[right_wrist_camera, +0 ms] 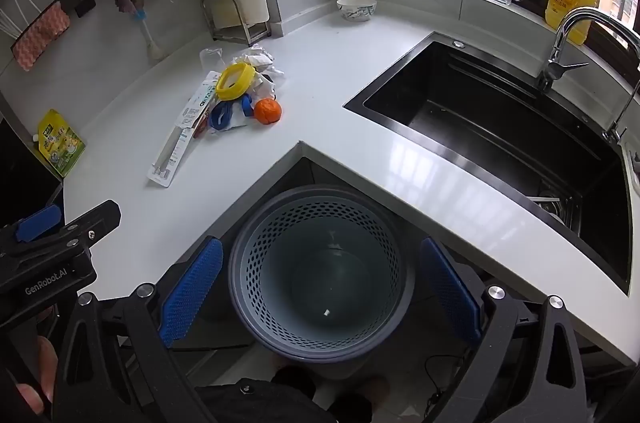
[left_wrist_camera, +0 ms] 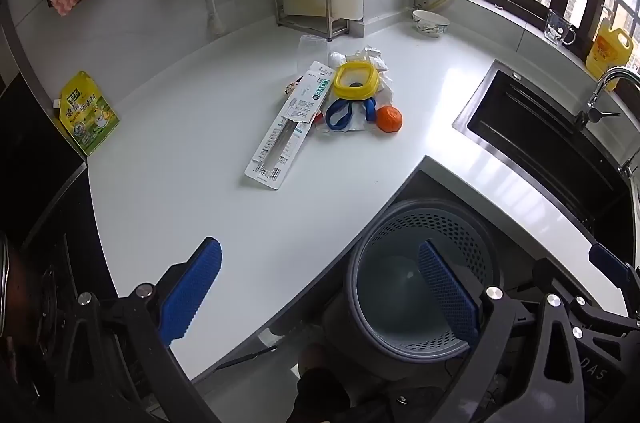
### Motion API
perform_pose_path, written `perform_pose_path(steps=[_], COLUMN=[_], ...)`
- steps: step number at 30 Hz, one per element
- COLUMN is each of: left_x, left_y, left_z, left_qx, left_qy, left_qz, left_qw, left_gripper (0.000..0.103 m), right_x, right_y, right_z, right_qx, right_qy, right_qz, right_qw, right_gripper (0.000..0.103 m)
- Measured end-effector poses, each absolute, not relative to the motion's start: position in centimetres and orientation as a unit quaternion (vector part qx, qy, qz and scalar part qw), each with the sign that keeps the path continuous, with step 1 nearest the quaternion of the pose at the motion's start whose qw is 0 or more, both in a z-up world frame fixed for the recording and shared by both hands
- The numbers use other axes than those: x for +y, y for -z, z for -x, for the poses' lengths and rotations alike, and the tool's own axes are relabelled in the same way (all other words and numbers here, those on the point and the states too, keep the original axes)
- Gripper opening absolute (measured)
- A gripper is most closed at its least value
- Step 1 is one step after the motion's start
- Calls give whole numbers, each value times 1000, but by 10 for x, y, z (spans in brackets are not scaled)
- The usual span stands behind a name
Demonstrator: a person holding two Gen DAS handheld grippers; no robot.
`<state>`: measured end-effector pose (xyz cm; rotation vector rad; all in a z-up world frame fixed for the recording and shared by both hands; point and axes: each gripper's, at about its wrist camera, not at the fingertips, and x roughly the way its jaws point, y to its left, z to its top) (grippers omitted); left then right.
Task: Collect trash
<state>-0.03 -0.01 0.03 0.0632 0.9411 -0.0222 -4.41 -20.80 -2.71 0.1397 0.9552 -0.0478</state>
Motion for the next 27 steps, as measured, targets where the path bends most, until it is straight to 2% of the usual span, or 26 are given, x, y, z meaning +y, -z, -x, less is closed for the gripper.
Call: perform_pose_path(steps=[27], left_x=[6], left_y=[-7], left_z=[8], left_qx=[444], left_qy=[4], left_qz=[-29], left_qw=[896], left_gripper=[97], right_x=[-205], right_y=[21], right_z=[50], right_qx=[456], right_qy=[20], right_qz=[-70], right_qw=[887], right_gripper=[94])
